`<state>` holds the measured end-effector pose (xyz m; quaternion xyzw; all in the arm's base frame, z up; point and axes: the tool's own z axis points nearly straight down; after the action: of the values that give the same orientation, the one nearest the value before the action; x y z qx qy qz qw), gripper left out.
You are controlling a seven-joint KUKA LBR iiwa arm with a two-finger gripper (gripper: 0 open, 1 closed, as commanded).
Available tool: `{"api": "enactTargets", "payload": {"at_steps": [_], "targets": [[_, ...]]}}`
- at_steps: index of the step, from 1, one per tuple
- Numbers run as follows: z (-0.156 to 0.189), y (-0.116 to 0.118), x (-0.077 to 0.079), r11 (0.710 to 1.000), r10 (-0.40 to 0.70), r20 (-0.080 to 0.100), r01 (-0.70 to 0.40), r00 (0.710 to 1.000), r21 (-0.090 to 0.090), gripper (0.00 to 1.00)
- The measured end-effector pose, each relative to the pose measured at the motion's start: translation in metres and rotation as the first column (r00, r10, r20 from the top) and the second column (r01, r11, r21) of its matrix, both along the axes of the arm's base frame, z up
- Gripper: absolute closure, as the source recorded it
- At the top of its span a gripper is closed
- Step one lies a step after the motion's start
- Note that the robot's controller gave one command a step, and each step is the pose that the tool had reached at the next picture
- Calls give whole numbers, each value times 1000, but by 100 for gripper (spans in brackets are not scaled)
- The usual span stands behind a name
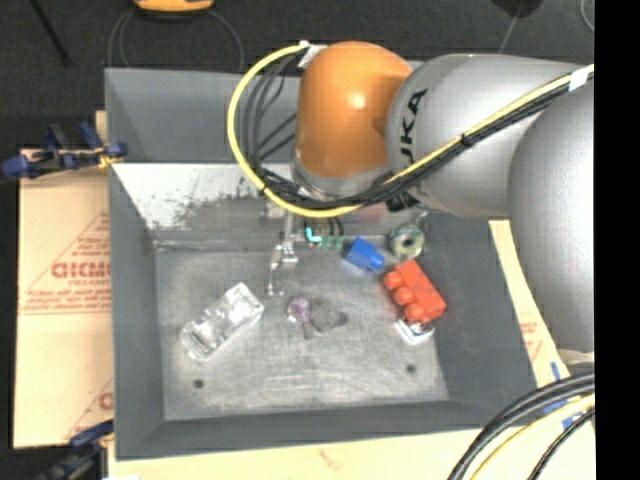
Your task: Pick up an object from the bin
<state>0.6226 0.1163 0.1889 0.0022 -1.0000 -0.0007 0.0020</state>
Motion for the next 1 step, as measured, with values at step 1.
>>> {"api": "enactTargets", "payload": {"at_steps": [1], "targets": [[-106,26,-45,995,-100,10,100,995,0,0]]}}
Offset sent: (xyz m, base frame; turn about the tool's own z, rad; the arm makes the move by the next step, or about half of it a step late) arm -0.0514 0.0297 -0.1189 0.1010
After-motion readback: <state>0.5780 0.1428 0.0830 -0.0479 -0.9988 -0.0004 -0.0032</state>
